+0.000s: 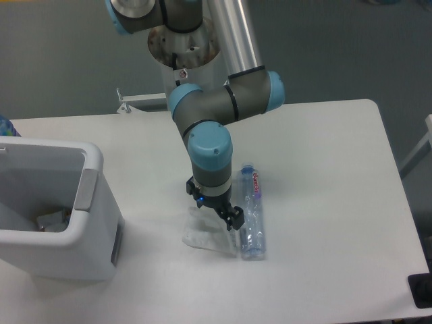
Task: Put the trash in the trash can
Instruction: 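Lower the gripper onto the white tissue and close on it, then lift the tissue and carry it over the white bin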
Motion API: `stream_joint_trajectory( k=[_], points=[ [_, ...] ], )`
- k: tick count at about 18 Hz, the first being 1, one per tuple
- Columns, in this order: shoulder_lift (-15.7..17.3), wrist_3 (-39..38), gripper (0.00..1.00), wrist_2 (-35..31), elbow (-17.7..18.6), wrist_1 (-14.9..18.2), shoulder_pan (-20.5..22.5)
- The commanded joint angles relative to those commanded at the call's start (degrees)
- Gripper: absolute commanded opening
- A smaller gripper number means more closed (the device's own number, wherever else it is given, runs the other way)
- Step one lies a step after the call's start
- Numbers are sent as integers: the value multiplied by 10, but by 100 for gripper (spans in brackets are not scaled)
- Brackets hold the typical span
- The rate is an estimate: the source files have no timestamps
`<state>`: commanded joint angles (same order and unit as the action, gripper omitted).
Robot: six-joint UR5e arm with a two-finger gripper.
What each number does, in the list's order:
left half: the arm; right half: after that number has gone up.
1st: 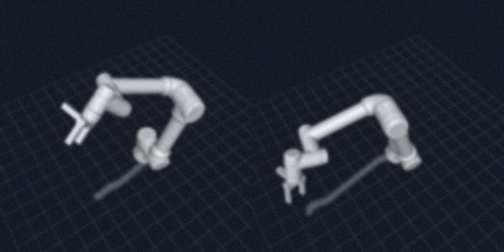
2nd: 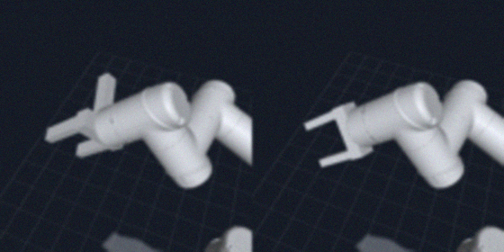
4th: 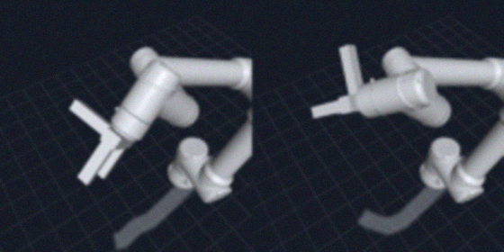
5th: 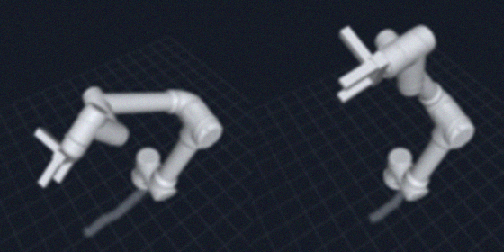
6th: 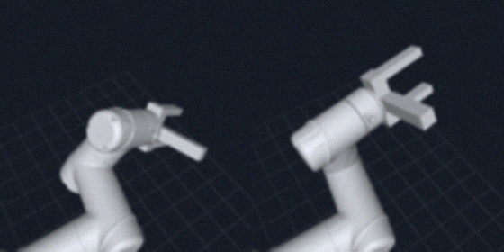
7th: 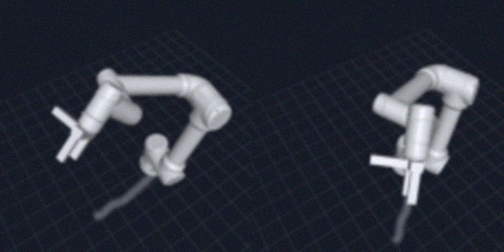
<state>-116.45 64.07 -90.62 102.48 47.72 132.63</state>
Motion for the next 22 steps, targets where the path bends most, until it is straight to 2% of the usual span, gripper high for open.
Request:
stream_joint_trajectory(
  k=[3, 4, 6, 8, 17, 22],
  points=[
    [-5, -1, 99, 0, 3, 0, -5],
    [-6, -1, 82, 0, 5, 1, -11],
    [-4, -3, 36, 0, 9, 1, -13],
    [-2, -5, 2, 0, 9, 0, -13],
    [10, -7, 0, 7, 0, 4, -13],
    [7, -92, 0, 33, -25, 4, -13]
  ],
)
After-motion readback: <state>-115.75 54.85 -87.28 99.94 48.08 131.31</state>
